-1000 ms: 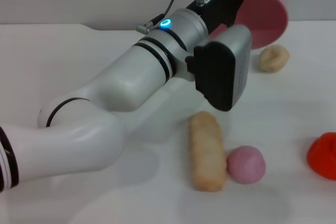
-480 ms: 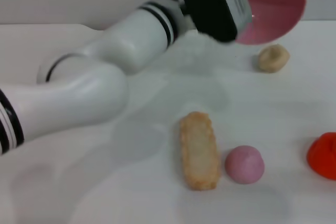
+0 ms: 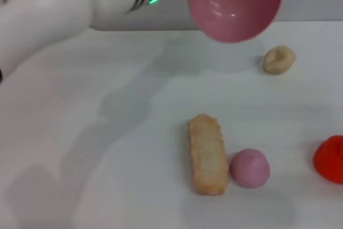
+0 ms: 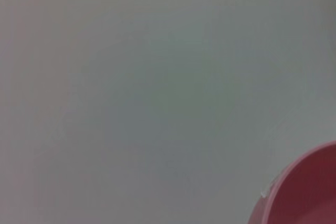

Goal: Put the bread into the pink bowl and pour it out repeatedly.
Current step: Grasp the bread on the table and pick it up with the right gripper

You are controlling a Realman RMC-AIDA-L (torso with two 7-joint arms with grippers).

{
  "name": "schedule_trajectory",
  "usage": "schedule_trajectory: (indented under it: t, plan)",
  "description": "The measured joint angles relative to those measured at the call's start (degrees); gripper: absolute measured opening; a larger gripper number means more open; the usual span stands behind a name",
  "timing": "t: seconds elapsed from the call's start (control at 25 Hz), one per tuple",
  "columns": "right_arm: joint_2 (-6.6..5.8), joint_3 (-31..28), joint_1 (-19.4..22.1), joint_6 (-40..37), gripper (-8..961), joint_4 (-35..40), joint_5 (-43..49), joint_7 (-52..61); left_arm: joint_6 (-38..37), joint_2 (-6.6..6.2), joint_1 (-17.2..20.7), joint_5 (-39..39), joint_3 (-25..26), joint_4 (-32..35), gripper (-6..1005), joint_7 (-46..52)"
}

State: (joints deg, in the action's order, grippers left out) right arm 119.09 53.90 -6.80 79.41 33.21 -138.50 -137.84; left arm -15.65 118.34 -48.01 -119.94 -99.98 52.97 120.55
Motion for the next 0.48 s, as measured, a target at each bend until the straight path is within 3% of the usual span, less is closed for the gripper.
schedule_trajectory:
  t: [0.28, 0.48]
  plan:
    - [-0.27, 0.43, -1.44, -0.86, 695, -1.36, 0.47, 0.0, -24.0, -0.64, -2.28, -0.5, 18.28, -1.36, 43, -0.02]
    - [-0.51, 0.47, -4.06, -4.17, 694, -2.68, 4.52, 0.4, -40.42, -1.66, -5.03, -8.09, 30.15, -2.1, 43, 1.96]
